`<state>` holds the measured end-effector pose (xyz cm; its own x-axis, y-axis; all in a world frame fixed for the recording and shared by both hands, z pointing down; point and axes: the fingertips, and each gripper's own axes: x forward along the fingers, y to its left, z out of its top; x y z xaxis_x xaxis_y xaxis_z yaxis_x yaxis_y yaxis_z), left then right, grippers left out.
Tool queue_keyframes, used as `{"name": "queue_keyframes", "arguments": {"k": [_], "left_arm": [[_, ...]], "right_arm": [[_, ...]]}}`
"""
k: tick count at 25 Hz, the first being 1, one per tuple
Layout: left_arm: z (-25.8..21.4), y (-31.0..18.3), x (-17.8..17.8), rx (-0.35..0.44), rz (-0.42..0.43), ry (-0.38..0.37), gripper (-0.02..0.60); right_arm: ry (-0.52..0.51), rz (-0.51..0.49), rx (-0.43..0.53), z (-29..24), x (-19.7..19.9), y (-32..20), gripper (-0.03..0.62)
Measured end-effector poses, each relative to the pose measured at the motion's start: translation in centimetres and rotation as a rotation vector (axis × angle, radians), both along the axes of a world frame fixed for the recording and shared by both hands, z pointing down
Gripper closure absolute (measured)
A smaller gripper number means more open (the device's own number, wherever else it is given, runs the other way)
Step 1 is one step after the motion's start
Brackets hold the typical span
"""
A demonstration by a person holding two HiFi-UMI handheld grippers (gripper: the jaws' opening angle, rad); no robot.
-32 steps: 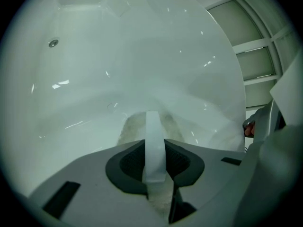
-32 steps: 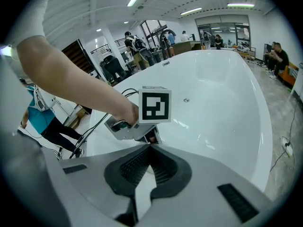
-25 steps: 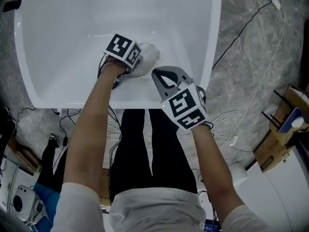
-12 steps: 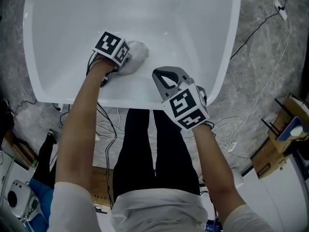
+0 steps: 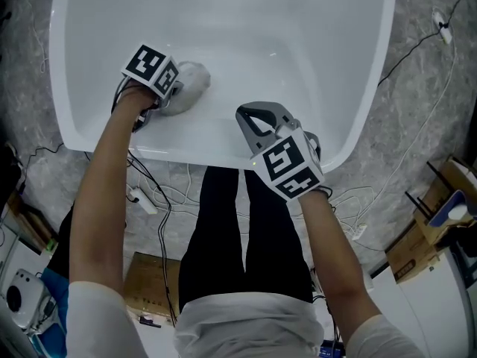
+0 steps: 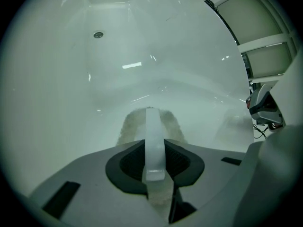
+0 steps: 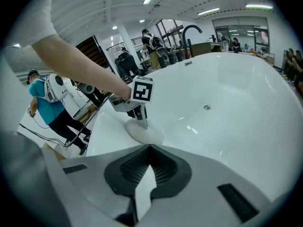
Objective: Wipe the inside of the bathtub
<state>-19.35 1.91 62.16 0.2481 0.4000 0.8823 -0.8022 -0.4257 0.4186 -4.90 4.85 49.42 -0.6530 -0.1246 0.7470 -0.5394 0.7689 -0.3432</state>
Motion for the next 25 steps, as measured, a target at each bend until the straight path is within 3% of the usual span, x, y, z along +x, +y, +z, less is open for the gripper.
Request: {"name": "queue_keyframes", "arguments": {"k": [9,18,25], "left_arm": [[-0.4,-0.3,-7.4,-0.007,0.019,-0.106,0.485],[-0.8,-0.6,-11.3,-0.017,0.044,-0.169,0.485],[-1.1,-0.7,-13.9,-0.022,0.115,-0.238,0.485]], "right_arm": [[-0.004,-0.011,-0.003,0.2,-1.3,0.1,0.574],[0.006,-0.012,-0.009,0.3,-1.8,0.1,0.574],[0.001,-0.013,-0.008,-0.4,-2.5,-0.1,0.574]]}}
